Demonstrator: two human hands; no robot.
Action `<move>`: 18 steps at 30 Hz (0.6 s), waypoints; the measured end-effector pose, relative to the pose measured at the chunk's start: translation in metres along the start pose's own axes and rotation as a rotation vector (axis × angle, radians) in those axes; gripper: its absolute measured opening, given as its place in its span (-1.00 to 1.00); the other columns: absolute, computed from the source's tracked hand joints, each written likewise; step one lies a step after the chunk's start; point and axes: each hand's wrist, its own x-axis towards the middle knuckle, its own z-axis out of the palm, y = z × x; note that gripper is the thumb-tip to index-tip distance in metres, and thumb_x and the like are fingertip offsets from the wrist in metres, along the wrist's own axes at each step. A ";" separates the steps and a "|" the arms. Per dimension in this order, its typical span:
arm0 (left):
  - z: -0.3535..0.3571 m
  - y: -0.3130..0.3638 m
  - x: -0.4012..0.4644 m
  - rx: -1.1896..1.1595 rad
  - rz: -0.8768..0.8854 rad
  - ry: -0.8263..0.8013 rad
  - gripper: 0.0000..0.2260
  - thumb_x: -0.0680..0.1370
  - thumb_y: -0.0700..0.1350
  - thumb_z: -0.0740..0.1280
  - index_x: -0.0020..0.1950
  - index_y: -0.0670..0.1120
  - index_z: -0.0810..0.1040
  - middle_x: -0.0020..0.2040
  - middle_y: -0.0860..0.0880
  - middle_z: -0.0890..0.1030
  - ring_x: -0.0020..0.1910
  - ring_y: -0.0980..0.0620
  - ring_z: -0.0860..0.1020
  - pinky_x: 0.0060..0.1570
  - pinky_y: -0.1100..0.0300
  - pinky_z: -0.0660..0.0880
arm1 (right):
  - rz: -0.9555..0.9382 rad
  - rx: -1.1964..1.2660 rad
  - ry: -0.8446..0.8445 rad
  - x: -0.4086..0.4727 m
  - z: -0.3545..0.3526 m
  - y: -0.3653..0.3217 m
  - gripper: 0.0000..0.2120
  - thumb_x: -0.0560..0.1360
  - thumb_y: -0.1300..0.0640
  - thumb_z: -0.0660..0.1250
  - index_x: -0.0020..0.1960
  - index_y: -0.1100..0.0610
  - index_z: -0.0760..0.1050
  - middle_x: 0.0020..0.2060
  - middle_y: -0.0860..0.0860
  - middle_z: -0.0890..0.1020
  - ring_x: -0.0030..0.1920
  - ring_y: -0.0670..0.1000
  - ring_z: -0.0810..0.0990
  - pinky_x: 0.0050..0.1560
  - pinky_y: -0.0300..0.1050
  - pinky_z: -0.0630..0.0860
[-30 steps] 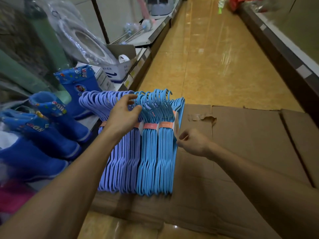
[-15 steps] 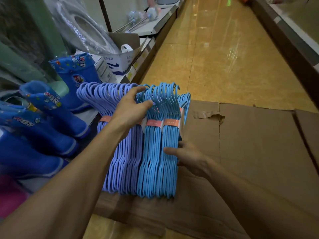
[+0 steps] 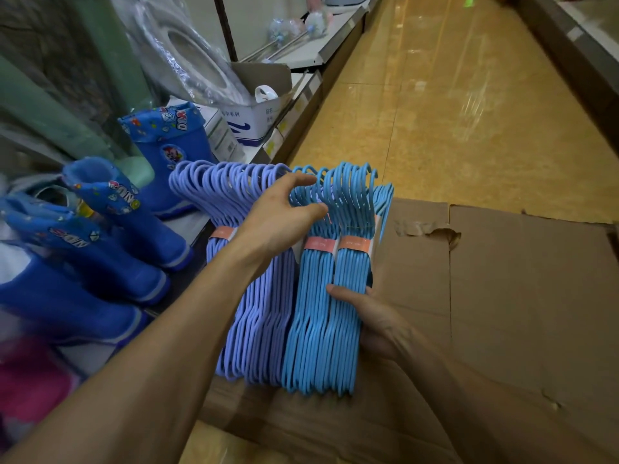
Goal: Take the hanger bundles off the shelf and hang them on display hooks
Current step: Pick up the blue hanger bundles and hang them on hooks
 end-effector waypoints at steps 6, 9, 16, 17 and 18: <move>0.006 0.003 0.005 -0.107 0.033 0.014 -0.65 0.57 -0.09 0.38 0.34 0.11 0.50 0.25 0.17 0.50 -0.01 0.42 0.46 -0.14 0.43 0.35 | -0.021 -0.053 0.003 -0.005 -0.012 -0.014 -0.64 0.47 0.24 0.47 0.25 0.25 0.55 0.07 0.20 0.70 0.06 0.23 0.70 0.04 0.21 0.64; 0.017 0.007 0.007 -0.106 0.054 0.014 -0.64 0.56 -0.08 0.39 0.35 0.10 0.48 0.24 0.18 0.49 -0.15 0.55 0.47 -0.14 0.47 0.39 | 0.000 -0.104 -0.008 -0.015 -0.031 -0.029 -0.65 0.47 0.23 0.47 0.24 0.24 0.55 0.06 0.20 0.71 0.03 0.22 0.71 -0.09 0.12 0.68; 0.052 0.020 0.013 -0.145 0.080 -0.016 -0.48 0.52 -0.02 0.46 0.45 0.11 0.39 0.42 0.04 0.40 0.37 0.11 0.38 0.19 0.15 0.40 | 0.035 -0.271 -0.045 -0.039 -0.081 -0.062 -0.65 0.43 0.19 0.47 0.20 0.23 0.56 -0.01 0.16 0.73 -0.06 0.16 0.72 -0.04 0.13 0.67; 0.059 0.023 0.014 -0.152 0.079 -0.032 -0.46 0.50 0.00 0.48 0.45 0.11 0.40 0.41 0.04 0.41 0.37 0.11 0.37 0.20 0.15 0.39 | 0.051 -0.298 -0.059 -0.043 -0.088 -0.067 -0.63 0.40 0.17 0.48 0.18 0.23 0.57 -0.02 0.15 0.73 -0.05 0.15 0.72 -0.02 0.12 0.67; 0.067 0.027 0.013 -0.180 0.062 -0.053 -0.43 0.47 0.01 0.50 0.44 0.10 0.40 0.40 0.03 0.42 0.35 0.10 0.40 0.20 0.15 0.41 | 0.069 -0.325 -0.078 -0.046 -0.096 -0.071 -0.62 0.38 0.15 0.47 0.17 0.22 0.57 -0.02 0.15 0.73 -0.05 0.15 0.72 -0.01 0.11 0.67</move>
